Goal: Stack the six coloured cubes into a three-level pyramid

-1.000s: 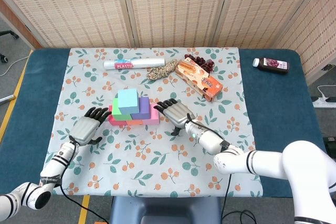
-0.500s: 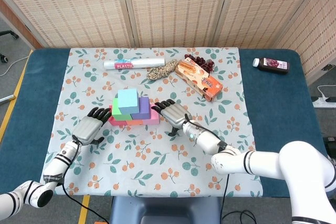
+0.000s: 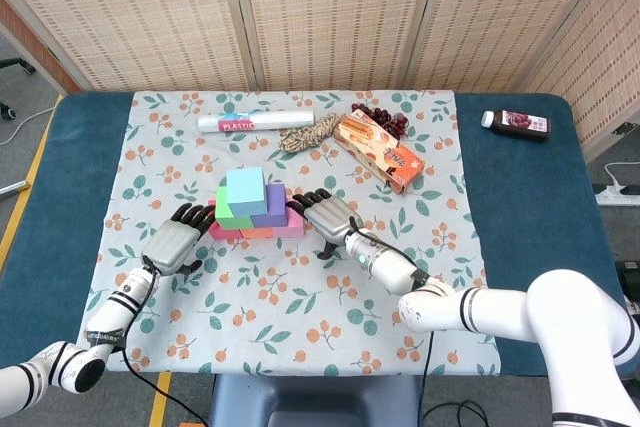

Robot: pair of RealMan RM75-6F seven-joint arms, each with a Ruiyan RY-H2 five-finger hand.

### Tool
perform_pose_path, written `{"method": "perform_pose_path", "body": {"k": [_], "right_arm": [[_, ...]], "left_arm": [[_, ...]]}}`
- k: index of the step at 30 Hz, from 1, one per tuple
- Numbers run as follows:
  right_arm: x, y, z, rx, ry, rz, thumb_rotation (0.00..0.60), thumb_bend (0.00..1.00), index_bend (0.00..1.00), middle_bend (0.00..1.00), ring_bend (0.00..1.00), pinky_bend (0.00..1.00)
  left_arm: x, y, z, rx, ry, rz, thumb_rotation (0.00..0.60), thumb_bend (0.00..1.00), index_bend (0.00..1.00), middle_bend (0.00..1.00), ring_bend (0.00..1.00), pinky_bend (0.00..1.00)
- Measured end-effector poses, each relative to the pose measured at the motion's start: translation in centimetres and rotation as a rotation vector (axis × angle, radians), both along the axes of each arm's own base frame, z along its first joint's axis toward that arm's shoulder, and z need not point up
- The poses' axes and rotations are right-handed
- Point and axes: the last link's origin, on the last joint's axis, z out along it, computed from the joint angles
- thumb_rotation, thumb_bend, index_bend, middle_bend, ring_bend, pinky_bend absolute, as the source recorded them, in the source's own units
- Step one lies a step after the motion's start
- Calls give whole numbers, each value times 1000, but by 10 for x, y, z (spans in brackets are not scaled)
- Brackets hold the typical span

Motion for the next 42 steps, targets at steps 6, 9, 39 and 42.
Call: {"method": "perform_pose_path", "body": {"k": [6, 9, 39, 42], "right_arm": [[0, 0, -2, 2, 5, 1, 600, 34, 0, 0, 0, 0], [0, 0, -3, 3, 6, 0, 600, 34, 0, 0, 0, 0], [-34, -8, 66, -108, 71, -86, 600, 34, 0, 0, 0, 0], [-45, -6, 67, -103, 83, -118, 600, 34, 0, 0, 0, 0]], "left_arm": [[-2, 0, 0, 0, 4, 7, 600, 302, 0, 0, 0, 1], [-3, 0, 0, -2, 8, 9, 600, 304, 0, 0, 0, 2], [-36, -19, 24, 60, -21, 89, 600, 307, 0, 0, 0, 1], [-42, -20, 23, 57, -15, 107, 600, 307, 0, 0, 0, 2]]}}
